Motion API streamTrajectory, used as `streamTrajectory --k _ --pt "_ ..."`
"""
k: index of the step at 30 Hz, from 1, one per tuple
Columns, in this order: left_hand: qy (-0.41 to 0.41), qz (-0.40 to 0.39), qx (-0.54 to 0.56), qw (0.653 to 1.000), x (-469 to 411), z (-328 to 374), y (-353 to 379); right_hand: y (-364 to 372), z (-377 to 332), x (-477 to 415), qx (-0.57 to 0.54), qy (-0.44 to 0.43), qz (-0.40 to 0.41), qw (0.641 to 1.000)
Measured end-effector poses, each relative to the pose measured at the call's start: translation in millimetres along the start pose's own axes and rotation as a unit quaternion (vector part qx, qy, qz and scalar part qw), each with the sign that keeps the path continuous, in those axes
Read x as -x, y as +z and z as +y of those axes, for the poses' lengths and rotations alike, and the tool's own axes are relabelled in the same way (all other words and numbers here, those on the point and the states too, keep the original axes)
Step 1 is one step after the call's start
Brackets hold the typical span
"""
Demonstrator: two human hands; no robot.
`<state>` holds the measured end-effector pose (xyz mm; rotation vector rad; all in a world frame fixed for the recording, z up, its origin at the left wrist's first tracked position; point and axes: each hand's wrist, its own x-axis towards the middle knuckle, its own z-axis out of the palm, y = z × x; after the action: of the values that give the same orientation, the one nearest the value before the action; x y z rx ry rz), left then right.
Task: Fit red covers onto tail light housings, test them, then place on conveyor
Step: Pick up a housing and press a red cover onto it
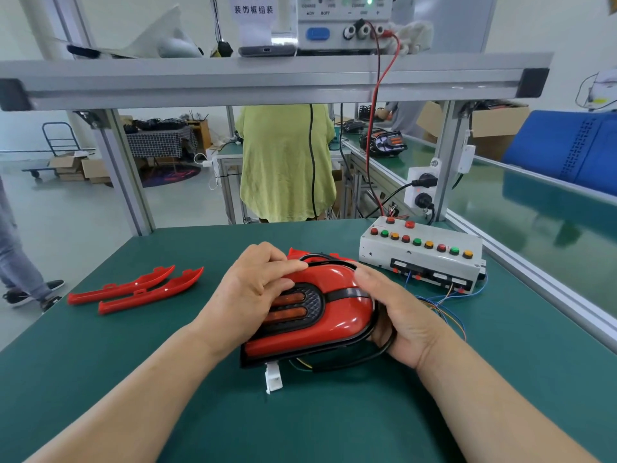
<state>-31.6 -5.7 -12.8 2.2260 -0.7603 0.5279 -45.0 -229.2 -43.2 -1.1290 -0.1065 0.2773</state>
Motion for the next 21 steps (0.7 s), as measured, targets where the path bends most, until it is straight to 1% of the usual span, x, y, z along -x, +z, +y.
streamTrajectory --k 3,5,7,8,10,13,15,16,18,20,21 --pt "-0.001 -0.013 0.068 0.998 0.9 4.2 1.5 6.6 1.2 -2.5 0.005 0.024 0.058 0.998" --pt "0.015 -0.015 0.021 1.000 -1.5 1.7 3.9 9.0 3.6 -5.3 0.024 0.022 0.099 0.995" --pt "0.013 -0.010 -0.015 1.000 -2.9 -4.9 6.8 11.3 4.1 -5.8 0.029 0.017 0.118 0.992" --pt "-0.001 -0.007 -0.006 1.000 -2.9 -6.6 7.8 11.8 3.6 -5.6 0.028 0.015 0.122 0.992" --pt "-0.046 -0.004 0.053 0.998 -2.7 -6.0 9.6 11.2 2.9 -5.3 0.025 0.011 0.122 0.992" --pt "-0.153 0.033 0.114 0.981 -7.1 -11.7 6.4 7.4 4.5 -6.3 0.023 0.007 0.126 0.992" --pt "-0.245 0.054 0.157 0.955 -9.0 -18.1 -5.9 5.5 5.9 -6.8 0.020 0.004 0.126 0.992" --pt "-0.287 0.038 0.196 0.937 -7.8 -22.2 -12.2 5.0 6.5 -7.1 0.017 0.002 0.127 0.992" --pt "-0.351 -0.035 0.276 0.894 -2.6 -28.6 -20.1 4.4 7.2 -7.4 0.016 0.001 0.131 0.991" --pt "-0.377 -0.101 0.343 0.855 2.2 -28.6 -20.7 4.7 7.2 -7.2 0.018 0.003 0.130 0.991" --pt "-0.384 -0.118 0.369 0.838 3.1 -27.9 -19.1 4.7 6.9 -7.0 0.019 0.005 0.129 0.991"
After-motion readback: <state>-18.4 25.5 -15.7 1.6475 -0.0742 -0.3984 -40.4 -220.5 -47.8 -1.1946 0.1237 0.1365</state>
